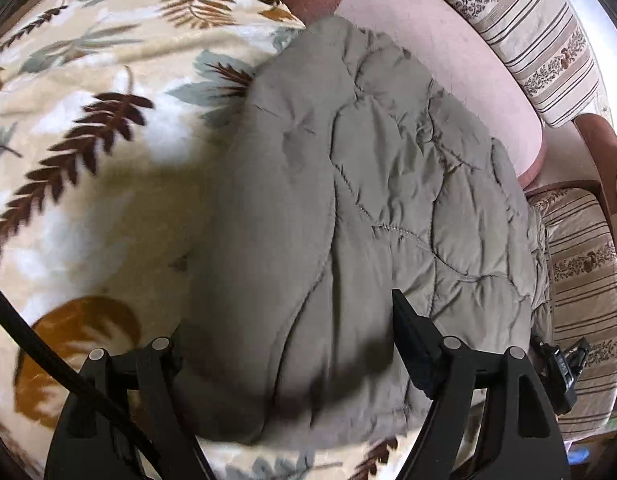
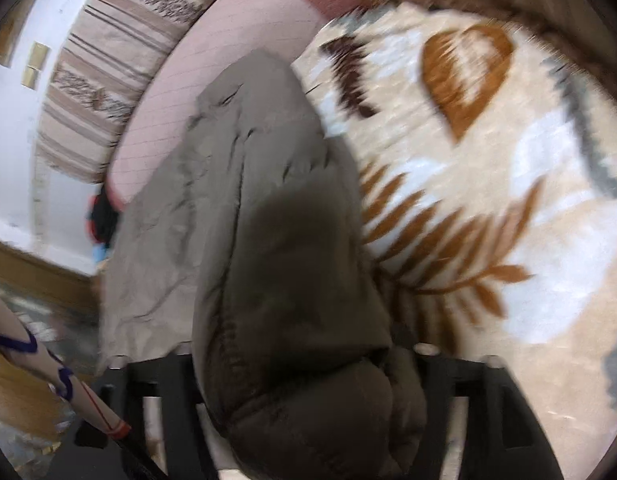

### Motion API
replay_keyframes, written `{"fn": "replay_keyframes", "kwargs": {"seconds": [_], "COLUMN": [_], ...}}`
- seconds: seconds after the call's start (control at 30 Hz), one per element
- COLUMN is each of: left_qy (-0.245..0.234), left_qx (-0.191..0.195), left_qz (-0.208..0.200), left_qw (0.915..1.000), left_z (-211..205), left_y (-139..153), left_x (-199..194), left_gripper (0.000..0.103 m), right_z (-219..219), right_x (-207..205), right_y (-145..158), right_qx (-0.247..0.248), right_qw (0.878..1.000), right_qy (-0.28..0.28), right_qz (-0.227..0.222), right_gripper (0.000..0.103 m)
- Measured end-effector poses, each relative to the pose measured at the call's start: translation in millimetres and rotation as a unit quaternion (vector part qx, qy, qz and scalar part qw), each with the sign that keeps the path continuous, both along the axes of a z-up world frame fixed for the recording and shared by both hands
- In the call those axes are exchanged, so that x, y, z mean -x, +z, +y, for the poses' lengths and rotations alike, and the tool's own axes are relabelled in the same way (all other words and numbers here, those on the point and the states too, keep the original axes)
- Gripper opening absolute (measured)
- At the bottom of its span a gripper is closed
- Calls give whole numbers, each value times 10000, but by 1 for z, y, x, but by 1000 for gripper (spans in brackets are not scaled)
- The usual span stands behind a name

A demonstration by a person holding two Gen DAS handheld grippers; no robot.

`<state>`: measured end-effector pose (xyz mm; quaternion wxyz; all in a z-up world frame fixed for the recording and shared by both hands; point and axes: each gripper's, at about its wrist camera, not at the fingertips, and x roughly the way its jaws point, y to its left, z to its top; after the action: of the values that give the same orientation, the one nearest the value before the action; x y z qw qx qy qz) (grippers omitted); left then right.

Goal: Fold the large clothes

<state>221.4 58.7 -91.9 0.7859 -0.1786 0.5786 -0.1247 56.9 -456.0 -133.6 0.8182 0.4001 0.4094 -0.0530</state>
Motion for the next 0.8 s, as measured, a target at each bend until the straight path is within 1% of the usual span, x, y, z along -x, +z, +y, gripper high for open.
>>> {"fn": "replay_keyframes", "kwargs": {"seconds": [0.03, 0.07, 0.13, 0.17, 0.2, 0.27, 0.3, 0.37, 0.43, 0.5, 0.53, 0.6, 0.67, 0.73, 0.8], "left_qy": [-55, -82, -140, -193, -209, -254, -337, -453, -488, -548, -610, -727, -728, -736, -734], "left_qx": [-16, -153, -525, -733, -972, -1299, -1382, -1389, -1309, -1263, -1298, -1518, -1874, -2025, -2014], "left_qz": [-84, -205, -485, -623, -727, -906, -981, -1102, -1189, -1252, -1310, -1410, -1520, -1597, -1643], "left_qw": [9999, 9996, 9973, 9952, 9924, 9871, 9850, 9831, 9830, 9825, 9810, 9756, 9677, 9634, 9628], "left_z": [4, 7, 11, 12, 13, 10, 5, -5, -21, -39, -51, -70, -82, -87, -87], "left_y": [7, 16, 32, 39, 44, 49, 51, 51, 50, 47, 45, 39, 27, 19, 15], "left_x": [5, 10, 19, 23, 27, 32, 34, 36, 34, 31, 28, 21, 9, -4, -13], "left_gripper": [79, 79, 79, 79, 79, 79, 79, 79, 79, 79, 79, 80, 80, 80, 86], "right_z": [1, 1, -1, -4, -6, -7, -2, 14, 38, 72, 87, 113, 126, 127, 115], "right_x": [3, 7, 18, 25, 30, 41, 44, 44, 37, 21, 11, -12, -31, -48, -58], "right_y": [3, 7, 18, 26, 32, 49, 59, 76, 89, 97, 96, 89, 76, 60, 47], "right_qx": [57, 145, 569, 836, 1000, 1501, 1761, 2052, 2238, 2519, 2631, 2833, 2931, 2974, 2858], "right_qw": [10000, 9999, 9980, 9957, 9939, 9866, 9824, 9776, 9733, 9644, 9600, 9509, 9469, 9468, 9522], "right_qy": [4, -11, -247, -383, -461, -633, -613, -376, 19, 503, 697, 1073, 1204, 1163, 1024], "right_qz": [4, 36, 106, 74, 48, 32, -53, -273, -503, -635, -662, -634, -539, -392, -346], "right_gripper": [76, 80, 84, 86, 86, 87, 87, 87, 87, 87, 87, 87, 86, 86, 86]}}
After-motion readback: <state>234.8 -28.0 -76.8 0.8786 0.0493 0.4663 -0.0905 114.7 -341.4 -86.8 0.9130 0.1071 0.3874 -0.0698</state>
